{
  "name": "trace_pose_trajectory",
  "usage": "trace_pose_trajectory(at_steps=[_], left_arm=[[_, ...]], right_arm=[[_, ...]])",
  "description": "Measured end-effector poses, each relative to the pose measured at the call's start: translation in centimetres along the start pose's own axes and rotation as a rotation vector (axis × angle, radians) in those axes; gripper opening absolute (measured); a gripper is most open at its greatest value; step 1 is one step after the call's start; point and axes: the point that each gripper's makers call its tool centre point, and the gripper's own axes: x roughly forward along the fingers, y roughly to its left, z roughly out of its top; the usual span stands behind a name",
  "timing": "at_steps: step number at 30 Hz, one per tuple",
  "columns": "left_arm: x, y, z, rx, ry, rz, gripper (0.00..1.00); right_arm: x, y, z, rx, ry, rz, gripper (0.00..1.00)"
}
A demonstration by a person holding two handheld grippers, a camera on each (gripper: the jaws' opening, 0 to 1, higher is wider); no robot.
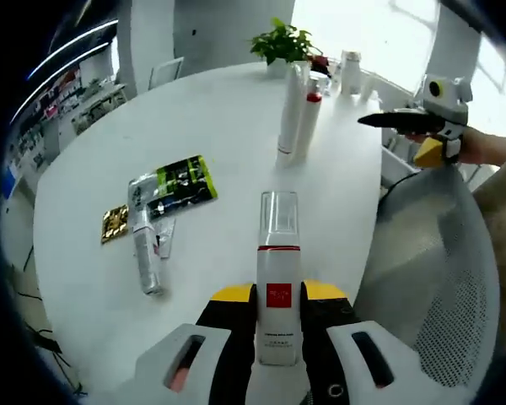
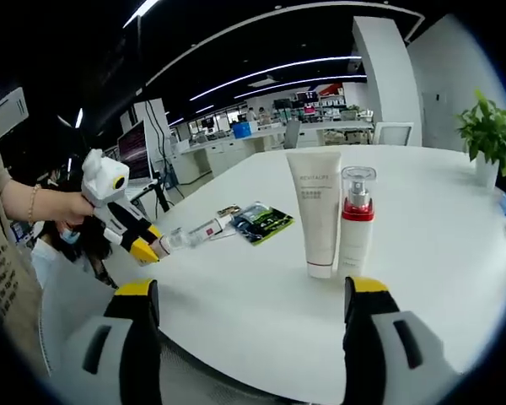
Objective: Arrange the skincare products in the storage area until every visible bottle or jar stands upright without overlapping.
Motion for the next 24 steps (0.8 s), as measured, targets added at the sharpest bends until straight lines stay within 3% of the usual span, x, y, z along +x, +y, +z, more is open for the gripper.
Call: trace_pose_trajectory(at_steps=[9, 15, 18, 24], left_arm=[[-0.5, -3.7, 5.5, -0.014, -0.141, 0.052, 0.16], [-0.3, -5.9, 8.1, 0.008, -0.194, 0.081, 0.16], [-0.2, -7.0, 9.3, 0.005, -0.229, 0.099, 0.16], [0.2, -9.2, 11.3, 0.015, -0.287, 0.132, 0.16]], right_arm=[[-0.1, 1.6, 0.8, 0.068, -0.029, 0.105, 0.82], [-0.4, 4.1, 3.5, 0.187, -0.123, 0.203, 0.77], [-0.7, 5.2, 5.3, 0.284, -0.180, 0.253, 0.73], [-0.9, 5.6, 6.5, 0.507, -0.237, 0.288, 0.65]])
